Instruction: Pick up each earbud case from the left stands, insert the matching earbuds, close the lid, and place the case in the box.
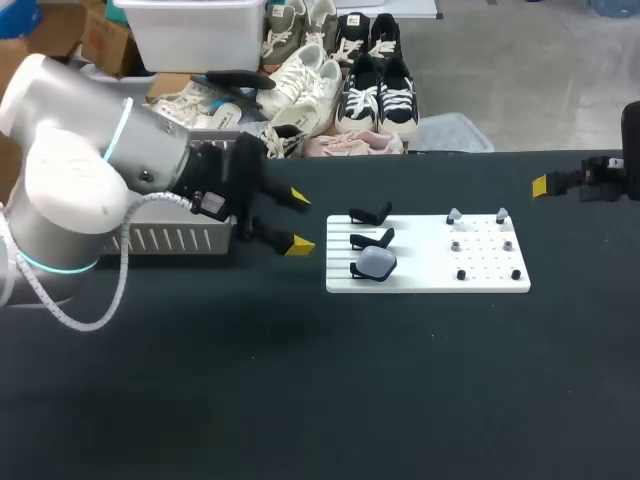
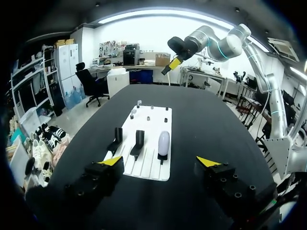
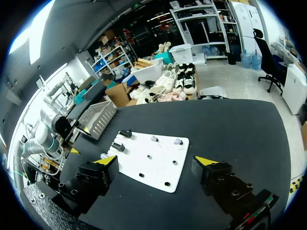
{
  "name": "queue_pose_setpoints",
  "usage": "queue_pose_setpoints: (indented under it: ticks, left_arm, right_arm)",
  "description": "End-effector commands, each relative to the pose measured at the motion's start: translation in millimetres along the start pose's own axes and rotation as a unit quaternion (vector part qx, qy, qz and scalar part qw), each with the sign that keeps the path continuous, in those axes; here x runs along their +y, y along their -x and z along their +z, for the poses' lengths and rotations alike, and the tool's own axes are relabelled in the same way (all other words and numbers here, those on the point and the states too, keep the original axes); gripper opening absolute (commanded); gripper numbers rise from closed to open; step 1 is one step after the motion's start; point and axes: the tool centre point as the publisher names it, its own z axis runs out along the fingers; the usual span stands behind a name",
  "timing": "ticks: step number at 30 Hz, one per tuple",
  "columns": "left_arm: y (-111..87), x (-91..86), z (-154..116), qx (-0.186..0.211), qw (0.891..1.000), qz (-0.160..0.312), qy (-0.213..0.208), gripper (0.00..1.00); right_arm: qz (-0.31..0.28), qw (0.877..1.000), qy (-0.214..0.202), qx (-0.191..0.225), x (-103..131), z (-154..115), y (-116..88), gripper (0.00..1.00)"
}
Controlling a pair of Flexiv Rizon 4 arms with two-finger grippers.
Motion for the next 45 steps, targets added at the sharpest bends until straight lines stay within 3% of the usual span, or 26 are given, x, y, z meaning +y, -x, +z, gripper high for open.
queue_pose_setpoints:
  ticks: [1, 15, 26, 30, 39, 45]
  left_arm:
    - [-0.1, 5.7, 14.6, -0.004, 1.0, 0.006, -0.012, 1.0]
    - [-7.7, -2.4, 52.7, -0.019, 1.0, 0.015, -0.018, 1.0]
    - [-9.5, 1.3, 63.6, -0.029, 0.999, 0.01, -0.026, 1.0]
    - [-10.5, 0.2, 67.7, -0.031, 0.999, 0.009, -0.029, 0.83]
    - [-10.4, -0.4, 79.8, -0.037, 0.999, 0.015, -0.032, 0.76]
    - [-8.6, 0.6, 87.4, -0.039, 0.999, 0.021, -0.029, 0.66]
  right_arm:
    - [0.0, 1.0, 0.001, 0.001, -0.7, 0.0, 0.8, 1.0]
    - [0.0, 1.0, 0.001, 0.001, -0.7, 0.0, 0.8, 1.0]
    - [0.0, 1.0, 0.001, 0.001, -0.7, 0.0, 0.8, 1.0]
    - [0.0, 1.0, 0.001, 0.001, -0.7, 0.0, 0.8, 1.0]
    - [0.0, 1.0, 0.001, 0.001, -0.7, 0.0, 0.8, 1.0]
    - [0.0, 1.0, 0.001, 0.001, -0.7, 0.0, 0.8, 1.0]
